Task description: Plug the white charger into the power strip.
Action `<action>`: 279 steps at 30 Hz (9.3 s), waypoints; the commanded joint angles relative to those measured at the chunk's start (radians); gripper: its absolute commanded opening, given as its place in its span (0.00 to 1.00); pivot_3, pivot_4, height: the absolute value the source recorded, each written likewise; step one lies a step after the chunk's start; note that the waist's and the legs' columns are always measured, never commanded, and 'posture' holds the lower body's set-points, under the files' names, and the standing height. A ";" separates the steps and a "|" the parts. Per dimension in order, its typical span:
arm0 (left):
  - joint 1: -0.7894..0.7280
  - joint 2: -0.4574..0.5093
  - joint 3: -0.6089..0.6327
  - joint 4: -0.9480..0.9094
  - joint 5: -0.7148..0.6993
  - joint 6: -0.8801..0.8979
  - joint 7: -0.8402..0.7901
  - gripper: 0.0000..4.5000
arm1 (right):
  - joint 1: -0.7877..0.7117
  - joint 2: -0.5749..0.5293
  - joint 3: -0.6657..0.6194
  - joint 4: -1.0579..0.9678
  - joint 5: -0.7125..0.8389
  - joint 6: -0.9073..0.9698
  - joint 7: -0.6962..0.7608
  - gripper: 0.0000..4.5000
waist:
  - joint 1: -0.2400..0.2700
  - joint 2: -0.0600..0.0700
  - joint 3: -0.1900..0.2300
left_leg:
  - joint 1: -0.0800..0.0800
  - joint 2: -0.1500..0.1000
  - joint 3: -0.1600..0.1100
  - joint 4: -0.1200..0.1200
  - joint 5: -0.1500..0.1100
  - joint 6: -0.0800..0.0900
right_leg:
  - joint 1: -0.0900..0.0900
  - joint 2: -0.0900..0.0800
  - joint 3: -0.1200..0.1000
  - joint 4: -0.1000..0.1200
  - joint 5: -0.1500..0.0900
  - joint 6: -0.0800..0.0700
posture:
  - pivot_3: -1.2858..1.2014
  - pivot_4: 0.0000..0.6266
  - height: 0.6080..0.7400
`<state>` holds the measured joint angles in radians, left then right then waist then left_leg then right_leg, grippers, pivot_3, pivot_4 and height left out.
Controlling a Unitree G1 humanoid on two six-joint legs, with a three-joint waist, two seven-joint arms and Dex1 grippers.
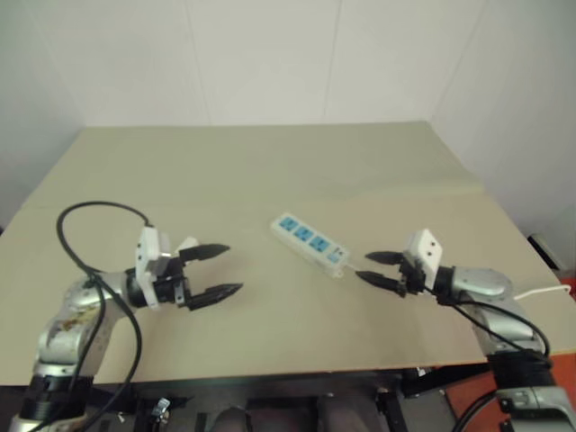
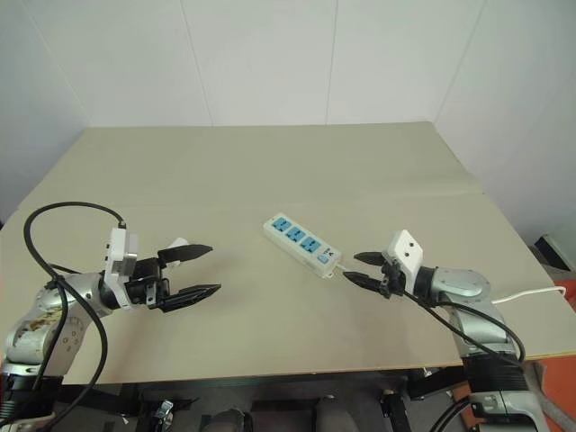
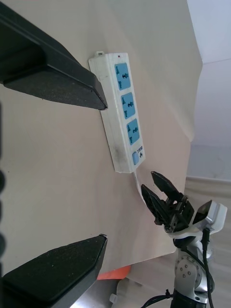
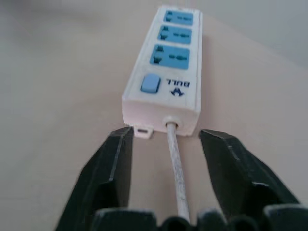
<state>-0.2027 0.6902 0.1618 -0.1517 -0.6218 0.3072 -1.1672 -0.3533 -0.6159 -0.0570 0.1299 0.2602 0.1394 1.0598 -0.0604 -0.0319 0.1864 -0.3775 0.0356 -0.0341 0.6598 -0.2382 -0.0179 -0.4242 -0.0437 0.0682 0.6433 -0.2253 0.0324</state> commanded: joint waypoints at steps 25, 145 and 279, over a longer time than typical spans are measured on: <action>0.009 0.012 0.027 -0.039 -0.005 -0.004 0.028 1.00 | -0.070 0.264 0.029 0.109 -0.010 -0.100 -0.251 0.99 | -0.001 0.000 0.000 | 0.000 0.000 0.000 0.000 0.000 0.000 | 0.000 0.000 0.000 0.000 0.000 0.000 | 0.52 0.24 1.00; -1.198 -0.183 -0.544 1.511 0.940 0.463 0.116 0.36 | -0.085 0.286 0.279 0.213 -0.095 -0.185 0.054 0.76 | -0.015 -0.002 0.001 | -0.003 -0.002 -0.002 0.001 0.000 -0.001 | -0.003 0.001 0.000 0.004 0.001 0.003 | 0.52 0.24 1.00; -0.462 -0.136 -0.402 0.787 -0.094 -0.473 -0.447 0.23 | -0.063 0.293 0.370 0.193 -0.122 -0.234 0.095 0.76 | -0.014 -0.004 -0.004 | 0.005 0.000 -0.001 0.001 -0.001 -0.001 | 0.002 0.003 0.002 0.004 0.001 0.002 | 0.52 0.24 1.00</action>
<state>-0.6642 0.5124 -0.2763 0.6531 -0.7038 -0.1344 -1.6124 -0.4377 -0.3135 0.2698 0.3024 0.1700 -0.0984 1.1283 -0.0744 -0.0356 0.1829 -0.3721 0.0359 -0.0355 0.6605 -0.2389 -0.0187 -0.4218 -0.0410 0.0700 0.6470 -0.2247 0.0342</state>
